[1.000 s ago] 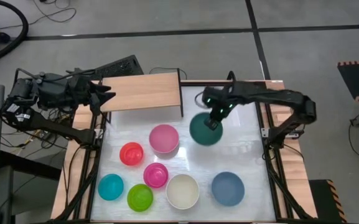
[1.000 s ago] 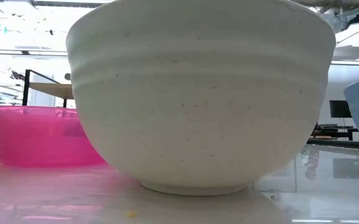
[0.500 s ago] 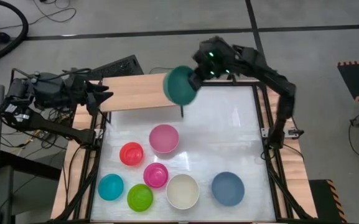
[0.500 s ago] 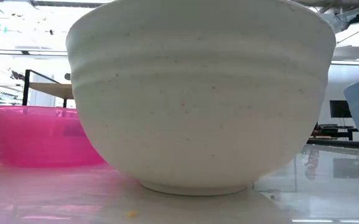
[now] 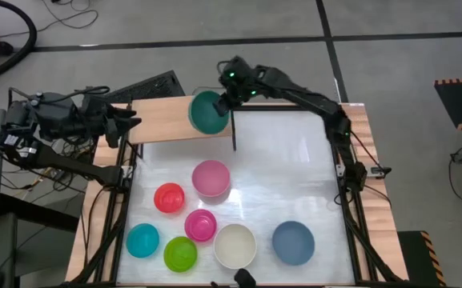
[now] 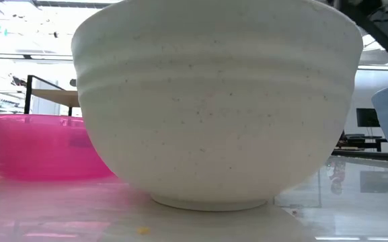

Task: Place and stack bowls onto a shelf
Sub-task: Put the large green bowl on the shelf

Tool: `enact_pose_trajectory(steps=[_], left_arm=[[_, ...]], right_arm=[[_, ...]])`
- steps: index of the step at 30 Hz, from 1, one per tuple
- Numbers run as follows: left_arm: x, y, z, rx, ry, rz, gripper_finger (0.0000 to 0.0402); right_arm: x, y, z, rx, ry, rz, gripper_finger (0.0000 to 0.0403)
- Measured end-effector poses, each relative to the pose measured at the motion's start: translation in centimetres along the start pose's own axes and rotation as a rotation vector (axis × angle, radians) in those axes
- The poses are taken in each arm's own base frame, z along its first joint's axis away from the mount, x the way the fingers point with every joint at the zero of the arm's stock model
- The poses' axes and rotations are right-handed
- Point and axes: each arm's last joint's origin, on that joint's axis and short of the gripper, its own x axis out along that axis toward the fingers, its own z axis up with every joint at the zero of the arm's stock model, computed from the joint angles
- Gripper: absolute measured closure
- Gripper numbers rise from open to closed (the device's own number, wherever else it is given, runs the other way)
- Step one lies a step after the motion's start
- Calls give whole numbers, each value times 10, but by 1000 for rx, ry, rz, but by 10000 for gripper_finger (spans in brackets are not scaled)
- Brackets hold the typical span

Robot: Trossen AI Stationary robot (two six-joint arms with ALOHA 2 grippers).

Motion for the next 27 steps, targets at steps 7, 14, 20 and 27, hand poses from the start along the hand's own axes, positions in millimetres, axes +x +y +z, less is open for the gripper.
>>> enact_pose_trajectory(steps=[7, 14, 20, 27], left_arm=[[0, 1, -2, -29, 17, 12, 216], [0, 1, -1, -31, 6, 28, 216], [0, 2, -1, -31, 2, 32, 216], [0, 2, -1, -31, 2, 32, 216]], right_arm=[[28, -9, -7, 35, 65, -30, 379], [27, -22, -4, 57, 71, -54, 379], [28, -34, -7, 86, 123, -89, 357], [28, -36, -5, 86, 107, -87, 340]])
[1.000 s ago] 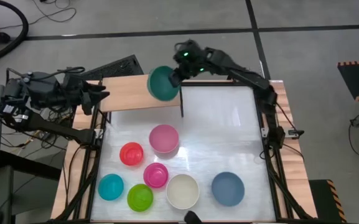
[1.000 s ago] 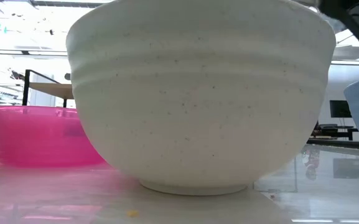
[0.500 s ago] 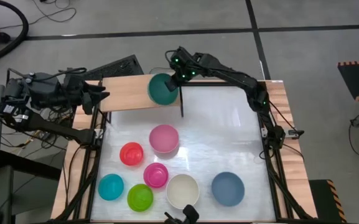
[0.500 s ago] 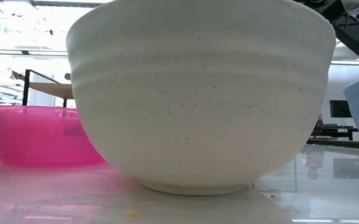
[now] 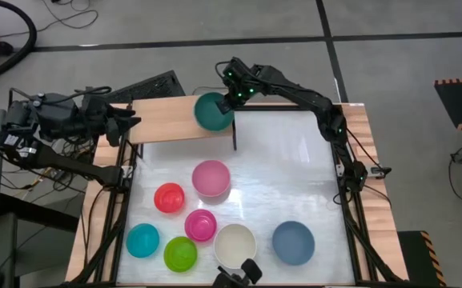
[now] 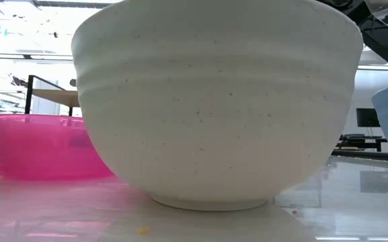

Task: Place and stack bowls onto a shelf
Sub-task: Put the large green bowl on the shelf

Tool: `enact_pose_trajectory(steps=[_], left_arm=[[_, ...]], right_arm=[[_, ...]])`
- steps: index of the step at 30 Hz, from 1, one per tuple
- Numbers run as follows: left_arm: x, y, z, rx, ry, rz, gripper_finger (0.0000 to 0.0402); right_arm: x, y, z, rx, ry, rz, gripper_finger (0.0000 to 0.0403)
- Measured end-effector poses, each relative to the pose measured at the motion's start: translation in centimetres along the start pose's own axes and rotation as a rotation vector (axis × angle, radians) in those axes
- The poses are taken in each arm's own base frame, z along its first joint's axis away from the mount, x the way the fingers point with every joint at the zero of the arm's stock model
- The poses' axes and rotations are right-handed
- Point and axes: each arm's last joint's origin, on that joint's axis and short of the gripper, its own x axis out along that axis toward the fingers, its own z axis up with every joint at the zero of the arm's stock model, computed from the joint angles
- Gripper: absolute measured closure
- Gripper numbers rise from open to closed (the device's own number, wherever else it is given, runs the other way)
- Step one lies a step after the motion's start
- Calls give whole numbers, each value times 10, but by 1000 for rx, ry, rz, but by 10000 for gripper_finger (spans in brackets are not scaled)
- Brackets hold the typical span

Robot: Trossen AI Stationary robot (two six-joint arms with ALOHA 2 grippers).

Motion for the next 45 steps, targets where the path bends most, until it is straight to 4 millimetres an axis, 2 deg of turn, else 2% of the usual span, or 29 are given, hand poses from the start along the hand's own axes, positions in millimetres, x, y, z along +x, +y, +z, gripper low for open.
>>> enact_pose_trajectory(steps=[6, 14, 18, 21, 23, 25, 27, 29, 31, 37, 45], left_arm=[[0, 0, 0, 0, -8, 10, 216], [0, 0, 0, 0, -8, 11, 216], [0, 0, 0, 0, -8, 12, 216], [0, 0, 0, 0, -8, 13, 216], [0, 0, 0, 1, -8, 12, 216], [0, 0, 0, 1, -7, 13, 216], [0, 1, 0, 1, -9, 16, 216], [0, 1, 0, 3, -10, 23, 216], [0, 1, 0, 6, -10, 32, 216], [0, 2, -1, 11, -9, 44, 216], [0, 2, -1, 5, -9, 44, 216]], right_arm=[[0, 1, 2, -33, -24, 9, 318], [-5, 5, 9, -50, -98, 37, 236], [-16, 7, 14, -73, -153, 55, 204], [-40, 11, 19, -121, -198, 56, 200], [-63, 17, 18, -161, -251, 42, 212], [-82, 19, 13, -187, -252, 6, 246], [-95, 20, 7, -204, -229, -31, 299], [-96, 17, 1, -214, -176, -64, 362], [-92, 15, -5, -223, -107, -91, 384], [-66, 12, -18, -238, 71, -139, 384], [-36, 25, -23, -268, 99, -124, 384]])
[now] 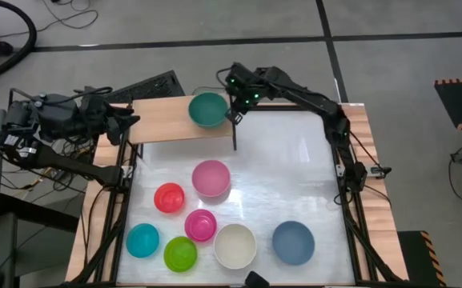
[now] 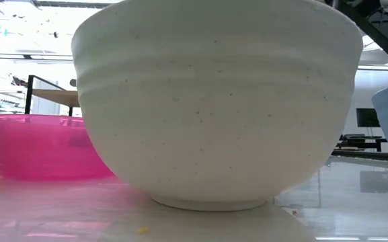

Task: Place and stack bowls onto a shelf
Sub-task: Put the large green bowl on the shelf

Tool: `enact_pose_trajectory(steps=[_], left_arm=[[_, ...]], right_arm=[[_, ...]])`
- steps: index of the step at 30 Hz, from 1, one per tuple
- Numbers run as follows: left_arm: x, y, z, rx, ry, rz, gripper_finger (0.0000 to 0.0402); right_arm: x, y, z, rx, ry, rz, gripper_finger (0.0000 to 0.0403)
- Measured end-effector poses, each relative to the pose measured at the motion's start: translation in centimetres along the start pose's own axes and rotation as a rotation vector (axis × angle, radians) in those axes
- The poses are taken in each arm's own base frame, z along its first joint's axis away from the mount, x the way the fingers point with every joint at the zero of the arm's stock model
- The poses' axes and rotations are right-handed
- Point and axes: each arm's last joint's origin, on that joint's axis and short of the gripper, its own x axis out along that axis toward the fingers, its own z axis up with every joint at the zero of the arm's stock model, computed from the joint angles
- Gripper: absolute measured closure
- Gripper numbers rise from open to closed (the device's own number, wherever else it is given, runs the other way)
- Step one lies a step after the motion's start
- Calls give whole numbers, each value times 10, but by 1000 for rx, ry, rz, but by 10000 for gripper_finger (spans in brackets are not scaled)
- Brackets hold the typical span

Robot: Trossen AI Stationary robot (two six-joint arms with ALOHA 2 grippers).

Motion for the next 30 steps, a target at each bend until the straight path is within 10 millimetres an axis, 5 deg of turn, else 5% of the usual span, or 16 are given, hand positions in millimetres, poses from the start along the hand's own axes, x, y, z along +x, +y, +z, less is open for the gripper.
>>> enact_pose_trajectory(steps=[19, 30], left_arm=[[3, 0, -2, 17, 2, 18, 216], [6, -1, -5, 24, 15, 26, 216]], right_arm=[[29, 24, 36, -64, -311, 317, 374], [-1, 21, 30, 12, -321, 137, 374]])
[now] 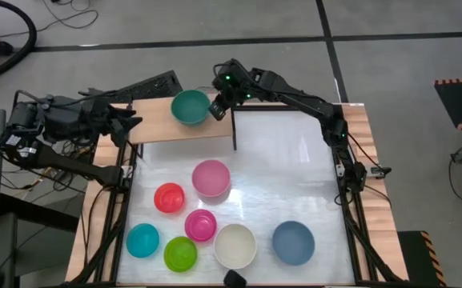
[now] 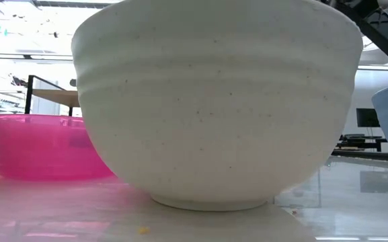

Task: Place and stack bowls onto a shelf
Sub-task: Put the large green bowl on the shelf, then stack the large blue bowl on top of the large green bowl on the shelf

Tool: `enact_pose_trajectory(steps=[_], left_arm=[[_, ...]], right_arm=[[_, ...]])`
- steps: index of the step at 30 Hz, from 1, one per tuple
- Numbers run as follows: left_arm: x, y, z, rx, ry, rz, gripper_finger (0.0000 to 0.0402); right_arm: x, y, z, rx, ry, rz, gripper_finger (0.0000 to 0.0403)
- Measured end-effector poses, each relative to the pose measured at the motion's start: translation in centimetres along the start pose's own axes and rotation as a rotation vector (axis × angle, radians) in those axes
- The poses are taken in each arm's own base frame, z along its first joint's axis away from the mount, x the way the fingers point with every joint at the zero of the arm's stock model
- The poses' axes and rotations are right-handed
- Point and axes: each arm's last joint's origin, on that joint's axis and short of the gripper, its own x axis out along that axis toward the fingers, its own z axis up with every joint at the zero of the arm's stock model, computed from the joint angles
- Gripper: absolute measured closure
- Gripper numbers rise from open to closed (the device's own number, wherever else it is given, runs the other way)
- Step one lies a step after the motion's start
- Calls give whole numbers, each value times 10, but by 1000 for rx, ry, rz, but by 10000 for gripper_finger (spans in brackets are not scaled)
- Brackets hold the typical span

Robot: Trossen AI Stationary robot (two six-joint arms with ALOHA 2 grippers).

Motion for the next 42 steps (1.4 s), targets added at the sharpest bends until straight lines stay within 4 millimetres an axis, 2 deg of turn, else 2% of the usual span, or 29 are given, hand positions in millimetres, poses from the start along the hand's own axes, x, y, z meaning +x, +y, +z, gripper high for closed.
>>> enact_pose_trajectory(steps=[3, 13, 16, 22, 27, 30, 33, 38, 42], left_arm=[[0, 0, 0, -1, -1, 0, 216], [0, 0, 0, -20, -1, -1, 216], [0, 0, 0, -20, 0, -1, 216], [0, 0, 0, -19, -3, 2, 216], [0, 0, 0, -19, -3, 2, 216], [0, 0, 0, -19, -2, 2, 216], [0, 0, 0, -19, 1, -2, 216], [0, 0, 0, 1, 3, -3, 216], [0, 0, 0, 18, 3, -2, 216]], right_arm=[[1, -2, -2, -4, 10, -100, 381], [47, -22, -17, 58, 83, -177, 374], [60, -20, -20, 62, 84, -119, 381], [68, -5, -11, 46, -28, -9, 372], [78, -2, -6, 40, -91, 133, 372], [82, -3, -8, 33, -86, 137, 379], [81, -2, -4, -20, -122, 145, 379], [54, 2, 3, -11, -136, 90, 364], [54, 4, -2, -4, -104, -2, 371]])
